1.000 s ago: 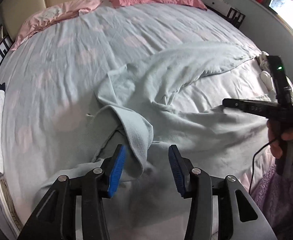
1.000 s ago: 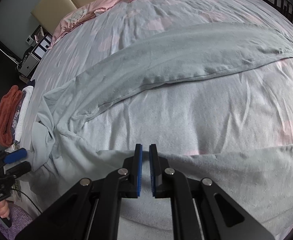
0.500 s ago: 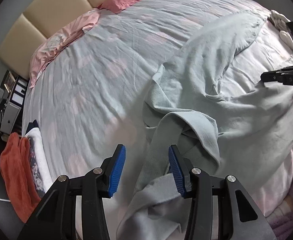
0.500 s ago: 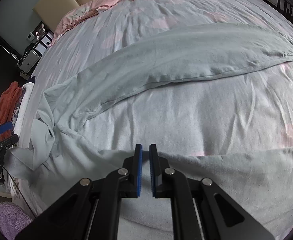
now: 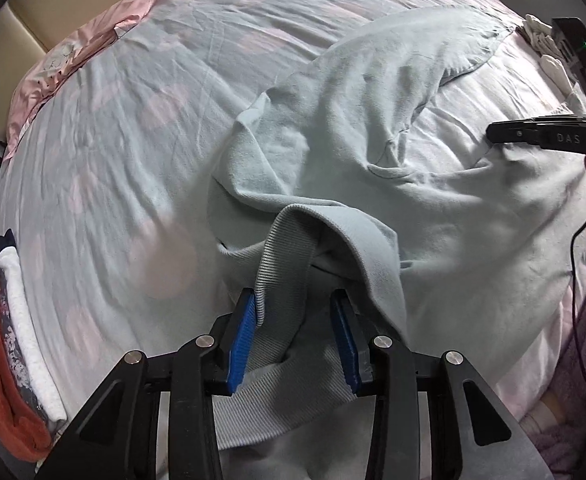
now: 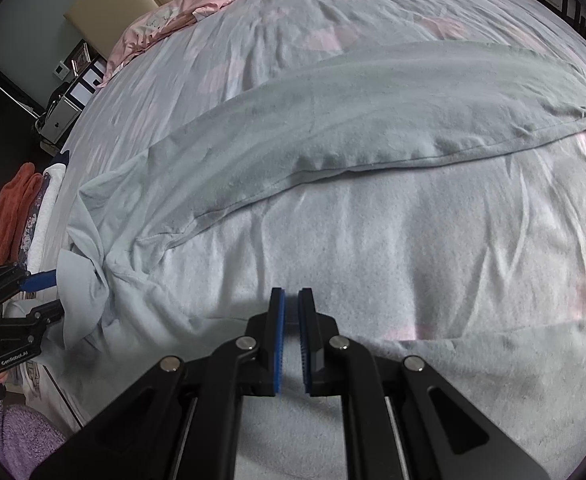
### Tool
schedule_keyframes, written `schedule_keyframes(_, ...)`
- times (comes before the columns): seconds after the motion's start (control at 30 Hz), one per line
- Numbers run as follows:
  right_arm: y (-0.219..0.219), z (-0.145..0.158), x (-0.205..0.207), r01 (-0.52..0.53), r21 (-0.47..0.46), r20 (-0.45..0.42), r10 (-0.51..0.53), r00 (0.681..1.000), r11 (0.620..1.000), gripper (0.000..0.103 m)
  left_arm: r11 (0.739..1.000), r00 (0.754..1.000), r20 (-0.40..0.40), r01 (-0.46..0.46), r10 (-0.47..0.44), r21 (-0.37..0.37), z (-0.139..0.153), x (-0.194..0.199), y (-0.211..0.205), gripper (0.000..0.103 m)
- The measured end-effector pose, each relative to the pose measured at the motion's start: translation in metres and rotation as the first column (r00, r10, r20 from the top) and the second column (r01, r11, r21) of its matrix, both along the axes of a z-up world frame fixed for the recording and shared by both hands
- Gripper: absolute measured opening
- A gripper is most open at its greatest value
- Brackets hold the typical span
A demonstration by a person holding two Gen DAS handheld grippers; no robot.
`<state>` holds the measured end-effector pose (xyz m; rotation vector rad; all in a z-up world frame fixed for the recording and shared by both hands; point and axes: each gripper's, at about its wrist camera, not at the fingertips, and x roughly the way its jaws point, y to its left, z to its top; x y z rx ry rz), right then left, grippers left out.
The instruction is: Fold clothes
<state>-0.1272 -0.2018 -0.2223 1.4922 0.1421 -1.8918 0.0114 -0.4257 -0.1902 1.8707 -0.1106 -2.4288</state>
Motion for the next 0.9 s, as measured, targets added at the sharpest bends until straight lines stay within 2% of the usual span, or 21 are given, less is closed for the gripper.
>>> schedule_keyframes(0.17,0.003,0.001,-0.001,0.009,-0.012,0.021,-0.008,1.000,1.000,0.008,1.000,0.999,0.022,0.027,-0.027,0.014,-0.001,0.002,0.006,0.039)
schedule_keyframes(0.27,0.005,0.004,-0.001,0.014,-0.015,0.019,-0.014,1.000,1.000,0.008,0.999,0.999,0.025,0.031,-0.031,-0.005,-0.004,-0.006,0.010,0.039)
schedule_keyframes(0.33,0.006,0.004,-0.001,0.016,-0.017,0.019,-0.016,1.000,1.000,0.008,0.999,1.000,0.017,0.014,-0.013,-0.035,-0.006,-0.016,0.013,0.032)
schedule_keyframes(0.4,0.006,0.003,-0.001,0.019,-0.013,0.018,-0.019,1.000,1.000,0.008,0.997,0.999,0.012,-0.036,0.037,-0.074,-0.008,-0.024,0.012,0.009)
schedule_keyframes(0.6,0.013,0.004,-0.004,0.036,-0.008,0.018,-0.036,0.999,0.999,0.008,0.985,0.986,-0.106,-0.141,0.130,-0.097,0.018,-0.011,0.005,0.004)
schedule_keyframes(0.7,0.014,0.002,-0.006,0.049,0.000,0.019,-0.049,0.999,0.999,0.008,0.963,0.960,-0.174,-0.241,0.220,-0.116,0.040,0.005,-0.020,0.003)
schedule_keyframes(0.8,0.014,0.000,-0.006,0.050,0.012,0.020,-0.050,0.999,0.999,0.008,0.928,0.914,-0.232,-0.361,0.333,-0.093,0.064,0.023,-0.052,0.003)
schedule_keyframes(0.9,0.013,0.001,-0.005,0.044,0.018,0.012,-0.045,0.999,0.999,0.008,0.882,0.864,-0.256,-0.465,0.434,-0.077,0.072,0.031,-0.099,0.003)
